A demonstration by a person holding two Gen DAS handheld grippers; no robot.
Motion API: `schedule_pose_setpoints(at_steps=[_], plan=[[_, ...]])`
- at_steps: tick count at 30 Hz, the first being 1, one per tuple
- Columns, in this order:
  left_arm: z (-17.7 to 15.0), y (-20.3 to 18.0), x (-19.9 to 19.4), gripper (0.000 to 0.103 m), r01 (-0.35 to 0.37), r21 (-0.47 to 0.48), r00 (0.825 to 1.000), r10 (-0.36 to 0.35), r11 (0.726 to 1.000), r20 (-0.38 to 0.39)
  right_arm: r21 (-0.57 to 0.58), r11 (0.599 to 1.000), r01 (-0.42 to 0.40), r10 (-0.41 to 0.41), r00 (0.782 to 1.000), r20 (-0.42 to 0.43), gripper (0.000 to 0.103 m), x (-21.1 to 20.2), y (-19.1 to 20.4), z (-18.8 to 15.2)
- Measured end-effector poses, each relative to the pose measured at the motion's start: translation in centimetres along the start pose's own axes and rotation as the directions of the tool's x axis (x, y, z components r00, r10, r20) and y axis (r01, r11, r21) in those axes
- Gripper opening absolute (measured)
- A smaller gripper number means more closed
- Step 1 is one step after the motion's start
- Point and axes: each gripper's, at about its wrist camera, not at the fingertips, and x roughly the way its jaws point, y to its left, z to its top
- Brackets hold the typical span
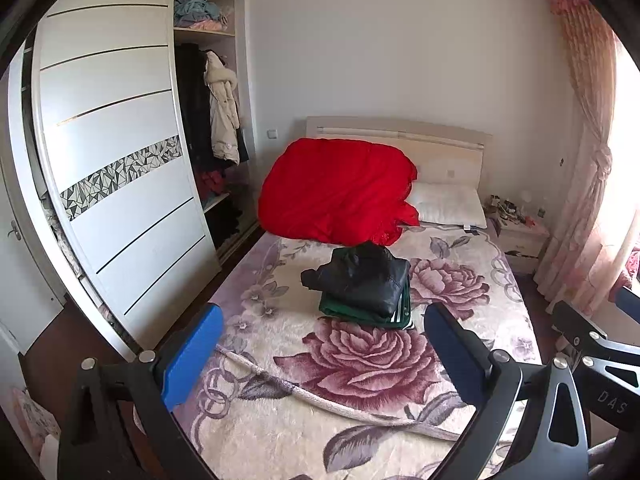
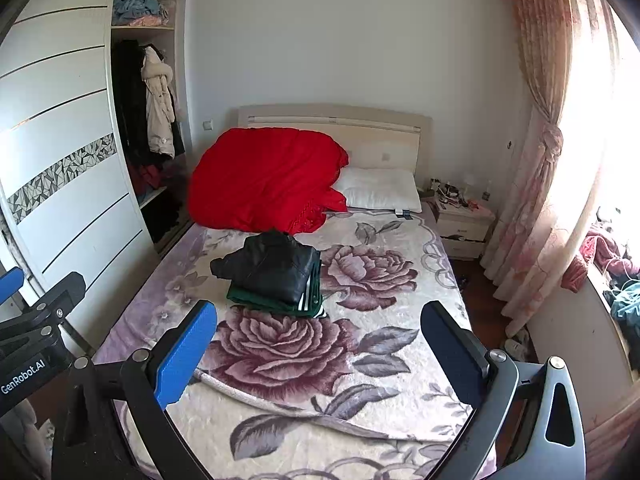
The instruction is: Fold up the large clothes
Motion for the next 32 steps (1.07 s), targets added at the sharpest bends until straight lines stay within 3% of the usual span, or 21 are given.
schedule_pose_setpoints(at_steps=[32], plan=[[-0.6,0.5,-1.0,0.103,-0.019,-0.001,1.0,0.019,1.0,0.014,0.0,1.0,-0.009,0.009,1.0,0.008,0.103,-0.7,-0.9,0.2]])
